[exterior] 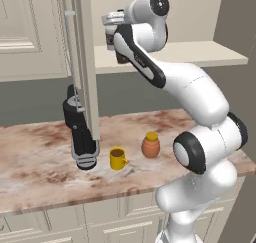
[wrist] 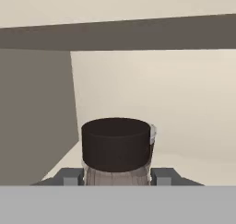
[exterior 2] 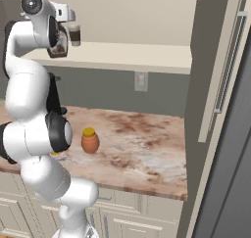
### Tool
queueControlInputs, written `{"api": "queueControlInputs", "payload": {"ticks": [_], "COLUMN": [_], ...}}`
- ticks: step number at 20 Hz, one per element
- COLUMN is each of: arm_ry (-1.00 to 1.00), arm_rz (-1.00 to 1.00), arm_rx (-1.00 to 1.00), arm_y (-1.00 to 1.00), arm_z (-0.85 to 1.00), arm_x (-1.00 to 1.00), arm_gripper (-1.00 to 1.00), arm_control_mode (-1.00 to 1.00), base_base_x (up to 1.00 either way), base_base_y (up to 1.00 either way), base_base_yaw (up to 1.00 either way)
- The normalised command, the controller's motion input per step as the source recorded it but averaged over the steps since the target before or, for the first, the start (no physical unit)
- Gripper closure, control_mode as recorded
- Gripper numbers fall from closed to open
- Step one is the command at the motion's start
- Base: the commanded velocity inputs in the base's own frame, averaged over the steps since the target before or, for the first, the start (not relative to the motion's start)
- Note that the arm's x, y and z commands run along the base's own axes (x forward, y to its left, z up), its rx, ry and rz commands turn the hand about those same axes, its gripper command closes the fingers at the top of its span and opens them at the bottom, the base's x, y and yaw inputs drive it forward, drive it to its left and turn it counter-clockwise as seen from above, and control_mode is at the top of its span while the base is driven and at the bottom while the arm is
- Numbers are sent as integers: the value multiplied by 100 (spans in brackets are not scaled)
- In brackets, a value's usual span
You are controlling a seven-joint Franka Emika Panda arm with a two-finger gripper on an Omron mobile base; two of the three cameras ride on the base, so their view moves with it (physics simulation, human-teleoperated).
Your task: Pick the syrup bottle and honey bottle from the cabinet and place them next to the mug.
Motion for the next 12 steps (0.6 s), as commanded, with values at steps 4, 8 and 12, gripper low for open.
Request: {"api": "queueControlInputs", "payload": {"ticks": [4, 8, 12], "arm_ry": [-6, -5, -4], "arm_rz": [1, 0, 0], "arm_rx": [2, 1, 4], "arm_y": [28, 33, 17], "arm_z": [0, -1, -2], "arm_x": [-100, -100, -100], "arm_gripper": [100, 100, 100], "arm_control_mode": [-100, -100, -100], "base_base_x": [0, 0, 0], "base_base_y": [0, 0, 0], "base_base_yaw": [0, 0, 0]}}
